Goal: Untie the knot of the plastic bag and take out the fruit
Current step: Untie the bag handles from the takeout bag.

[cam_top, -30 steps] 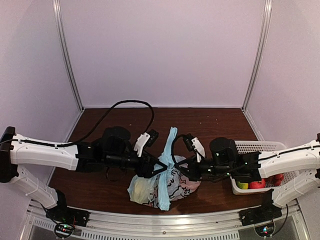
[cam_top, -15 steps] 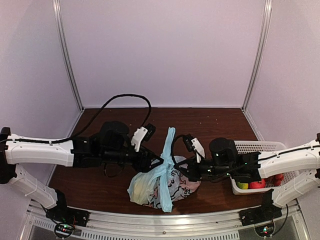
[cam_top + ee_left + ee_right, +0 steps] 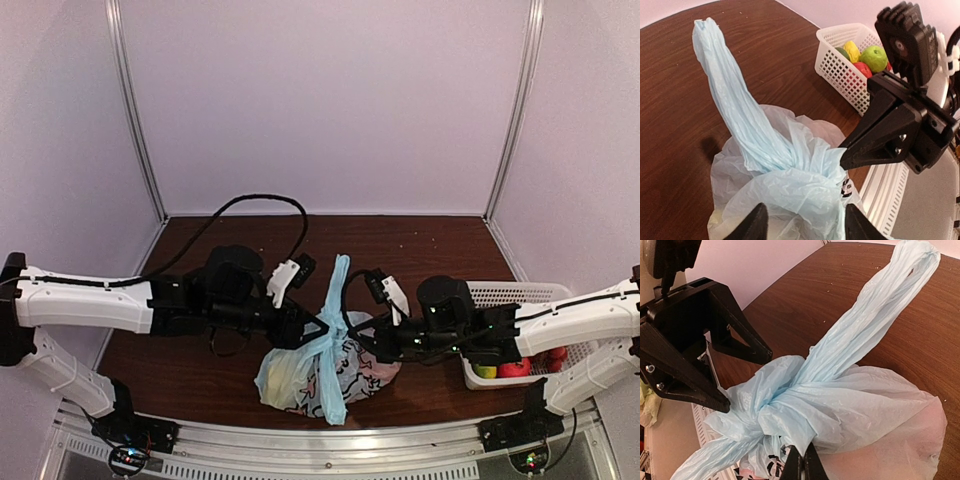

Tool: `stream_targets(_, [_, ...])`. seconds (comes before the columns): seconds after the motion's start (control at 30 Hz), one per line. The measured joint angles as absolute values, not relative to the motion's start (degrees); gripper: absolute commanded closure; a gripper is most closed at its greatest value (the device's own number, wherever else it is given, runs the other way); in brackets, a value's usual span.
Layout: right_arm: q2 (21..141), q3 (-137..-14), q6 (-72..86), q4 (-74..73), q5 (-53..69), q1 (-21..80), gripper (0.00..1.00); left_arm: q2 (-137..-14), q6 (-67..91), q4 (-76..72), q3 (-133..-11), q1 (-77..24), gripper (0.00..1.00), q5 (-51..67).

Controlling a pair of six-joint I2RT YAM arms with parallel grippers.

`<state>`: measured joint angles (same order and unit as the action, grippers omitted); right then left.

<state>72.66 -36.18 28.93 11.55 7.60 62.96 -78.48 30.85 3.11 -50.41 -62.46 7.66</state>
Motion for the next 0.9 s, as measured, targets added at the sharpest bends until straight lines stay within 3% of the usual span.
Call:
stream_targets(0.13, [72.7,-36.2,28.9,11.6,7.5,62.9,1.00,-79.2,31.3,3.0,-50.4,-62.5,0.77,8.8])
stream_targets(0.37, [72.7,-36.2,28.9,11.6,7.2,62.7,1.00,-79.3,31.9,1.3,-49.8,-62.5,0.83,9.2])
stream_targets(0.7, [73.1,-36.6,28.9,11.6,6.5,62.6,1.00,-79.0,33.0,-1.2,-48.1,-62.5,0.81,10.5])
stream_targets(0.9, [73.4,-36.9,28.9,11.6,6.1,62.6,1.00,-79.0,33.6,-1.8,-48.0,-62.5,0.98,10.9])
